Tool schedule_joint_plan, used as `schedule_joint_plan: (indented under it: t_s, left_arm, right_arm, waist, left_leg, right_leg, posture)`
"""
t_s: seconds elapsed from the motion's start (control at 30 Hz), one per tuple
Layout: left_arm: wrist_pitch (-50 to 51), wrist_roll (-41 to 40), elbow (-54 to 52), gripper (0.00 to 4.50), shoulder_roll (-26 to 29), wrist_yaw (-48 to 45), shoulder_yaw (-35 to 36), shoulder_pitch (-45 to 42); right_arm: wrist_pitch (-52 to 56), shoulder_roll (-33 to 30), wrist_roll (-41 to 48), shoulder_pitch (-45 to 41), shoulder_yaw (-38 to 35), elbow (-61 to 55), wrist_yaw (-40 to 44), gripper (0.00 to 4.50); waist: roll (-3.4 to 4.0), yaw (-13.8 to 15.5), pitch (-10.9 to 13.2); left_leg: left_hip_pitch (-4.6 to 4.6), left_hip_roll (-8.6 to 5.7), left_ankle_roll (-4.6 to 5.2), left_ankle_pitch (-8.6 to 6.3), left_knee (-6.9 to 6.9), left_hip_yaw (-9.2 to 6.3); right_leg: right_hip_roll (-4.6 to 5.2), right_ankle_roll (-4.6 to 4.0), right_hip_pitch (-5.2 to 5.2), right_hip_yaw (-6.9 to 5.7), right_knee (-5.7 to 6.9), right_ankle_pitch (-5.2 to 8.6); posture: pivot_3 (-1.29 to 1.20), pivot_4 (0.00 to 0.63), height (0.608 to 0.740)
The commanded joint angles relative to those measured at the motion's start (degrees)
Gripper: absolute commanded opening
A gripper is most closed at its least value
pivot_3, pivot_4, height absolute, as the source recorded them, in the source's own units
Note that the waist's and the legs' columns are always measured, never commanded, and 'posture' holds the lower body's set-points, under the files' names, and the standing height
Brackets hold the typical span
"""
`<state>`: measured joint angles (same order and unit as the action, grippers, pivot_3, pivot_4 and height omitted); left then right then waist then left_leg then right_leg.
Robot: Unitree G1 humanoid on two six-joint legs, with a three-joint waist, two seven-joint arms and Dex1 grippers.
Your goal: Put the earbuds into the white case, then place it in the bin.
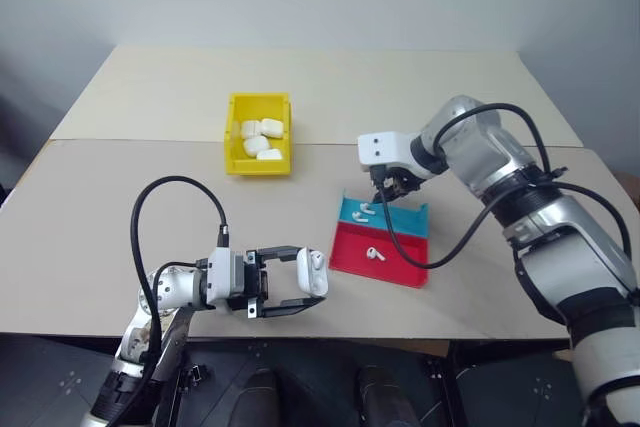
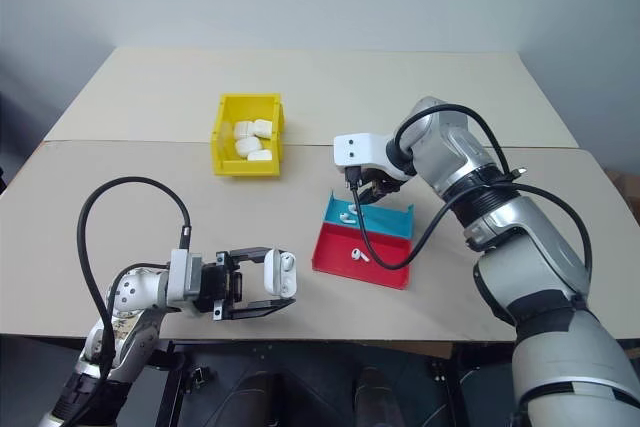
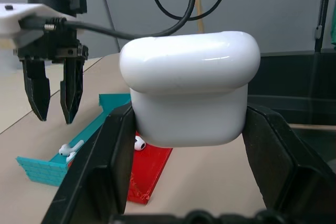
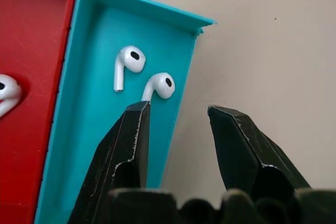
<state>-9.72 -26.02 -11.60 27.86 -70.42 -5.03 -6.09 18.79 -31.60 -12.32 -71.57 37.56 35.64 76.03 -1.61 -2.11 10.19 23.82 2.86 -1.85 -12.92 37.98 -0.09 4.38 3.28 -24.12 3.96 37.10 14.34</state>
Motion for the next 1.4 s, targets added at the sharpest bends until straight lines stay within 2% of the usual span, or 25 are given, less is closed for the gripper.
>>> schedule_joint_plan:
  t_s: [0.03, 0.63, 1.4]
  left_arm:
    - [-0.2, 0.4, -2.7, 2.77, 0.4, 1.0, -0.6, 0.6]
    - [0.6, 0.3, -4.2, 2.77, 1.2, 2.8, -1.7, 0.9]
    - [-0.1, 1.1, -3.3, 2.77, 1.1, 3.1, -2.0, 0.2]
  right_arm:
    - [0.8, 2.3, -0.6, -2.3, -2.1, 1.6, 1.0, 2.18]
    - [0.8, 9.3, -5.7, -3.2, -3.1, 10.6, -1.7, 2.18]
    - [0.4, 10.3, -9.3, -3.6, -4.1, 13.4, -1.9, 2.18]
  waist:
    - [0.00, -0.2, 0.0]
    - [0.03, -0.4, 0.0]
    - [0.04, -0.4, 0.0]
  left_leg:
    - [0.00, 0.00, 0.00, 0.00, 0.00, -0.01]
    - [-0.01, 0.00, 0.00, 0.00, 0.00, 0.00]
    - [-0.01, 0.00, 0.00, 0.00, 0.00, -0.01]
  right_leg:
    - [0.00, 0.00, 0.00, 0.00, 0.01, 0.00]
    - [-0.01, 0.00, -0.01, 0.00, 0.04, 0.00]
    - [-0.01, 0.00, -0.01, 0.00, 0.05, 0.00]
  posture:
    - [0.00, 0.150, 0.740]
    - [0.00, 0.150, 0.740]
    - [0.00, 0.150, 0.740]
